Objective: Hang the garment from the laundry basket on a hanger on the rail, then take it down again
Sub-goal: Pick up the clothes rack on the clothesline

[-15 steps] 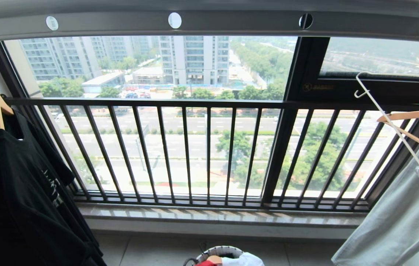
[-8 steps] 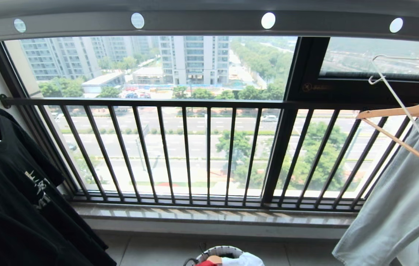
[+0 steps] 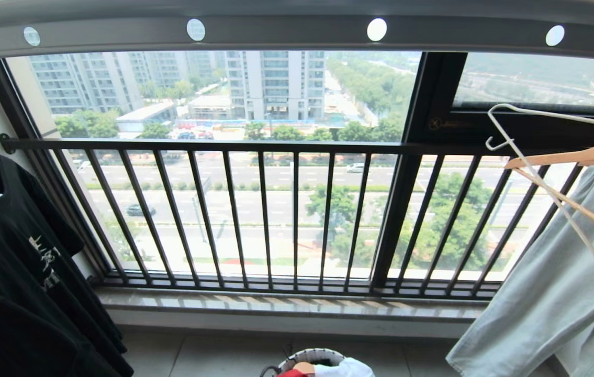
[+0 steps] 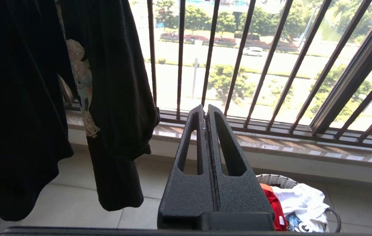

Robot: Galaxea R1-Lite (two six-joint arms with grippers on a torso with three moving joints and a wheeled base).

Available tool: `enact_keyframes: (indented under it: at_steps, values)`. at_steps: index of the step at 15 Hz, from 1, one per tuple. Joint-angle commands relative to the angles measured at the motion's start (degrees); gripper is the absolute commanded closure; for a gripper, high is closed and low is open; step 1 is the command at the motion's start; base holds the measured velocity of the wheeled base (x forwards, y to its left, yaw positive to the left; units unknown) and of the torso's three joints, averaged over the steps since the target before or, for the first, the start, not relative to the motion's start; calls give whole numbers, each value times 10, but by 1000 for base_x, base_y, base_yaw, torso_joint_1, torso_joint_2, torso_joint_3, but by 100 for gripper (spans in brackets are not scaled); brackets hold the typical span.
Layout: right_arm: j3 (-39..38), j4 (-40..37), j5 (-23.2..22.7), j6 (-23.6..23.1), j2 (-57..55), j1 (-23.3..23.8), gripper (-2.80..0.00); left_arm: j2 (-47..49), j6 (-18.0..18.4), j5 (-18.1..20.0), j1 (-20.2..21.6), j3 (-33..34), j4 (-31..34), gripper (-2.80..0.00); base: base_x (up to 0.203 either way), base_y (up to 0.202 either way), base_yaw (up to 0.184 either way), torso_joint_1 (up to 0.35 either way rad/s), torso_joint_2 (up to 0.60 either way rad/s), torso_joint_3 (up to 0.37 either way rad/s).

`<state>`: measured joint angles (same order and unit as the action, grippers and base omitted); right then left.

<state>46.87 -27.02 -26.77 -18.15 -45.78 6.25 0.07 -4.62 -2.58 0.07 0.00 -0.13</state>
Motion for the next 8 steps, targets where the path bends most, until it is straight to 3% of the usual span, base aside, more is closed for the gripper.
enact_keyframes:
  at_steps: [1,5,8]
  values:
    - [-32,1,-55,2,18,1,0,0,0,-1,0,0,0,0,0,0,0,0,0,0]
    - [-77,22,-181,-2,6,-2,0,0,0,-1,0,0,0,0,0,0,0,0,0,0]
    - [-125,27,-216,-53,-18,-78,0,0,0,-1,0,0,0,0,0,0,0,0,0,0]
